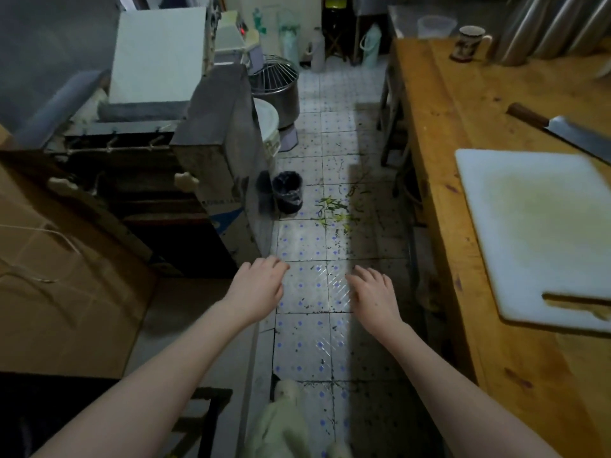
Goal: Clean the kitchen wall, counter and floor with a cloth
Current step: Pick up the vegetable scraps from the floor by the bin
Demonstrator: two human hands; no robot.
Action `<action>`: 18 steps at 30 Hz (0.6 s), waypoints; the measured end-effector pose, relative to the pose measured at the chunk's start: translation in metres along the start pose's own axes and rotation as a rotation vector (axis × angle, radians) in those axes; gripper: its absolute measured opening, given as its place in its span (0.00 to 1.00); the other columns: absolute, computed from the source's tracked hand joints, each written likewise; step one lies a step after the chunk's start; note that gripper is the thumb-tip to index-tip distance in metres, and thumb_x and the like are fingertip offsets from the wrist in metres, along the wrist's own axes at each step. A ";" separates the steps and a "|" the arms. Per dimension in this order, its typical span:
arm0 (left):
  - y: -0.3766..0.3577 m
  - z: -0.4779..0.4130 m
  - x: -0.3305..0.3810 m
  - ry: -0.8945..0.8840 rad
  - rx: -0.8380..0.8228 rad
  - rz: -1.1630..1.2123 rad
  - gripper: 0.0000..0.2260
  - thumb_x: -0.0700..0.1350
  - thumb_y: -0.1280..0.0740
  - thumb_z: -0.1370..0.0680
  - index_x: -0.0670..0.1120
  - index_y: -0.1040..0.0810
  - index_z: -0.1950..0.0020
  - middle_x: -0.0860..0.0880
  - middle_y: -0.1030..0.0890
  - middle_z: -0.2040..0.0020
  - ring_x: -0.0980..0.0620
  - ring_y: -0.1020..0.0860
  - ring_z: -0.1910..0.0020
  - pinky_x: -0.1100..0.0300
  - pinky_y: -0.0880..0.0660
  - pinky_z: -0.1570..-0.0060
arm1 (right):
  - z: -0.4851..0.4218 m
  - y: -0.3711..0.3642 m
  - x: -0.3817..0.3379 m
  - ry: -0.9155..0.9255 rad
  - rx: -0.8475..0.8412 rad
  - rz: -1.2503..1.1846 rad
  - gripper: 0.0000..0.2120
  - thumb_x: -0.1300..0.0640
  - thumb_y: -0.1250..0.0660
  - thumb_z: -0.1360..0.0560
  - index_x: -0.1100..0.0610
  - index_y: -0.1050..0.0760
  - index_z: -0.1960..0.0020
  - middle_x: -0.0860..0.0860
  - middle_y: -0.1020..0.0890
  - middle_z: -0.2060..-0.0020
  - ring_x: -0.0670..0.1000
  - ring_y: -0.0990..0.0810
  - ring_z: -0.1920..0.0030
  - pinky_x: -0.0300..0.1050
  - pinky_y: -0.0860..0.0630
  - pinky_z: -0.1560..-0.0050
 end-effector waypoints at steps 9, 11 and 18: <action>0.006 -0.092 -0.065 -0.115 -0.031 0.015 0.17 0.47 0.43 0.21 0.49 0.33 0.33 0.48 0.29 0.35 0.47 0.29 0.38 0.52 0.31 0.45 | -0.064 0.028 -0.008 -0.214 0.047 -0.007 0.26 0.61 0.36 0.25 0.48 0.35 0.29 0.51 0.36 0.27 0.54 0.42 0.26 0.57 0.46 0.26; 0.005 -0.107 -0.066 -0.138 -0.042 0.024 0.16 0.47 0.43 0.21 0.49 0.32 0.34 0.48 0.28 0.37 0.47 0.29 0.39 0.52 0.31 0.45 | -0.077 0.035 -0.002 -0.241 0.053 0.009 0.25 0.61 0.35 0.26 0.48 0.34 0.30 0.51 0.35 0.27 0.54 0.41 0.26 0.57 0.44 0.26; 0.006 -0.173 -0.078 -0.159 -0.045 0.028 0.14 0.47 0.42 0.21 0.49 0.31 0.35 0.48 0.28 0.37 0.47 0.28 0.40 0.52 0.31 0.44 | -0.145 0.042 0.018 -0.254 0.077 0.048 0.25 0.61 0.34 0.26 0.48 0.32 0.31 0.52 0.33 0.28 0.55 0.39 0.27 0.57 0.42 0.27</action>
Point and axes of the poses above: each hand's wrist, its own z-axis away from the middle knuckle, its own y-axis out of the back of the hand, x = y × z, the point moved 4 cm from there along -z, towards the middle knuckle
